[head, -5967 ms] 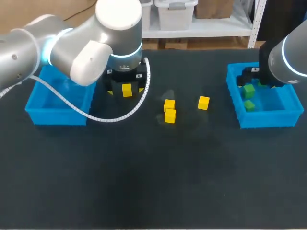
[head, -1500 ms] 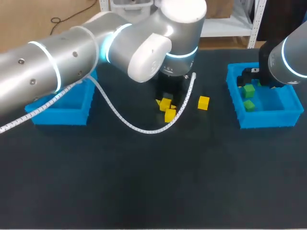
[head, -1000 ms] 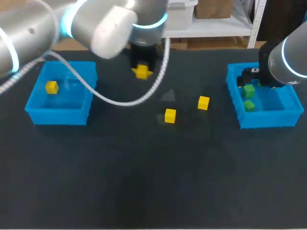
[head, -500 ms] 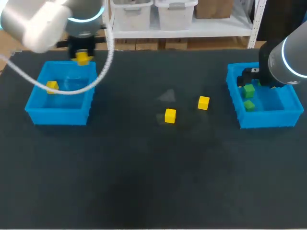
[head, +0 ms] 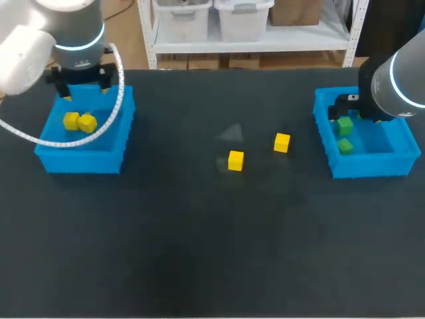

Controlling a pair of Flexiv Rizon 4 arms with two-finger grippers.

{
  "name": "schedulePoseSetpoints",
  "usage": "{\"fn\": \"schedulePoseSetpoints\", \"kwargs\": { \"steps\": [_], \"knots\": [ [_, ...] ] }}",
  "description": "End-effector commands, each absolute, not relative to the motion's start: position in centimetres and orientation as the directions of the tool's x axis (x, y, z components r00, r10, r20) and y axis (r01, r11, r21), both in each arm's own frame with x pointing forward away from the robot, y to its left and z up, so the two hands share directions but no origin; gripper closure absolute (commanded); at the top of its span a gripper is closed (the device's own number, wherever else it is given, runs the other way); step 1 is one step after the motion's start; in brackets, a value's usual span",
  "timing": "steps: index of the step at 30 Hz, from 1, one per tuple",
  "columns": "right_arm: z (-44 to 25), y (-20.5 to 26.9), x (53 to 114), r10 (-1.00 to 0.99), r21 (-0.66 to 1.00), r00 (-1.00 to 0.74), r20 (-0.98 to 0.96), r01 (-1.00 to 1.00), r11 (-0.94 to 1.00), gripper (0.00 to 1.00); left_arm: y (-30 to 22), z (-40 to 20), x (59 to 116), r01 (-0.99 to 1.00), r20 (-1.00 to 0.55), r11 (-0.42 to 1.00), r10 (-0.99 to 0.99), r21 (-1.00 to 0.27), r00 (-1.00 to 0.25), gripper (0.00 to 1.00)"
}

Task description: Put the green cubes in the right bin and the yellow cubes in the left bin.

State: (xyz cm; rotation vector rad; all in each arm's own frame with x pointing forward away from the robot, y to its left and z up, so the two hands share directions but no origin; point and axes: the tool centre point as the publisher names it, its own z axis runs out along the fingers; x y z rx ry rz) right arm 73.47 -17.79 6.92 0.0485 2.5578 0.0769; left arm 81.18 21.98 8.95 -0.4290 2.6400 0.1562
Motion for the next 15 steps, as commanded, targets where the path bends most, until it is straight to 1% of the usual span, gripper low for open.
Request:
{"fn": "schedulePoseSetpoints", "kwargs": {
  "steps": [1,6,9,15],
  "knots": [
    [6.8,-17.9,73.2,0.053,0.066,-0.829,-0.557,0.020,0.998,0.00,18.2,9.9,79.5,-0.138,-0.432,0.990,-0.119,0.013,-0.894,0.00],
    [6.8,-17.9,73.2,0.053,0.066,-0.829,-0.557,0.020,0.998,0.00,11.9,10.2,76.8,0.120,-0.354,0.993,0.107,-0.015,-0.929,0.00],
    [6.8,-17.9,73.2,0.053,0.066,-0.829,-0.557,0.020,0.998,0.00,8.9,10.1,75.0,0.232,-0.297,0.973,0.214,-0.024,-0.931,0.00],
    [6.8,-17.9,73.2,0.053,0.066,-0.829,-0.557,0.020,0.998,0.00,3.7,9.8,72.3,0.378,-0.207,0.925,0.362,-0.045,-0.909,0.00]
  ]
}}
